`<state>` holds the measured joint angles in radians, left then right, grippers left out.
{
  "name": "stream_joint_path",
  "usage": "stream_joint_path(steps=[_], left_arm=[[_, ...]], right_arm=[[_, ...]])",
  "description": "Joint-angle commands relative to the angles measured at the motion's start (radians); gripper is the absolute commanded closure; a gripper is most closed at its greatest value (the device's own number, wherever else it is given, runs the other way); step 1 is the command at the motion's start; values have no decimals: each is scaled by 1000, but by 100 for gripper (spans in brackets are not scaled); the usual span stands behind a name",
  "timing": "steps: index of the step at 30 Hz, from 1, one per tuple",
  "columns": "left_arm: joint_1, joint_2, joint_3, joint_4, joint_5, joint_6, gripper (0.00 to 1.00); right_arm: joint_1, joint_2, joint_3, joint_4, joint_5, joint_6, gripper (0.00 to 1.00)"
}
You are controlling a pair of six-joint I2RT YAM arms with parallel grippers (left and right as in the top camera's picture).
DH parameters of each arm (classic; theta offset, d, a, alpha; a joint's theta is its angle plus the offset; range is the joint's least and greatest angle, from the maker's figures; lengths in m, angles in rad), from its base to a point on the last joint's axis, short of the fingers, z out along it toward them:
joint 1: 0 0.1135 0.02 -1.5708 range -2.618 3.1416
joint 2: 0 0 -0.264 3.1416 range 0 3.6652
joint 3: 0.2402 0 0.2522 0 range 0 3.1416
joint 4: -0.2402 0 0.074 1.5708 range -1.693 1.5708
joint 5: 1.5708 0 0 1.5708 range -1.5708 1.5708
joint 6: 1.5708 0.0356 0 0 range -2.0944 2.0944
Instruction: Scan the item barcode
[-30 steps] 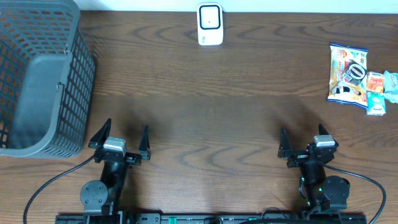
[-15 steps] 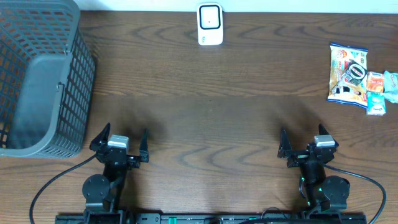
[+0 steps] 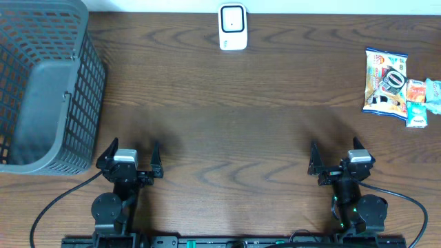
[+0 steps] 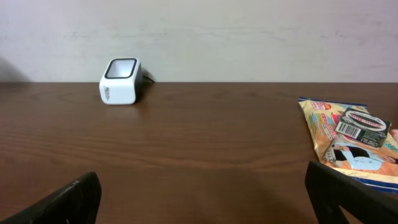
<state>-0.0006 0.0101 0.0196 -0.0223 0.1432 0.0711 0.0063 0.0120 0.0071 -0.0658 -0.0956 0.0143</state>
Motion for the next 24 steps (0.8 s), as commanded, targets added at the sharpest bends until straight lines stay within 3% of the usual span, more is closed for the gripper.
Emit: stream_joint_path(steps=[1, 24], left_arm=[[5, -9, -16, -37, 2, -32, 2], [5, -9, -16, -42, -11, -20, 2]], right_arm=[[8, -6, -1, -5, 11, 3, 1], [8, -6, -1, -5, 11, 4, 1]])
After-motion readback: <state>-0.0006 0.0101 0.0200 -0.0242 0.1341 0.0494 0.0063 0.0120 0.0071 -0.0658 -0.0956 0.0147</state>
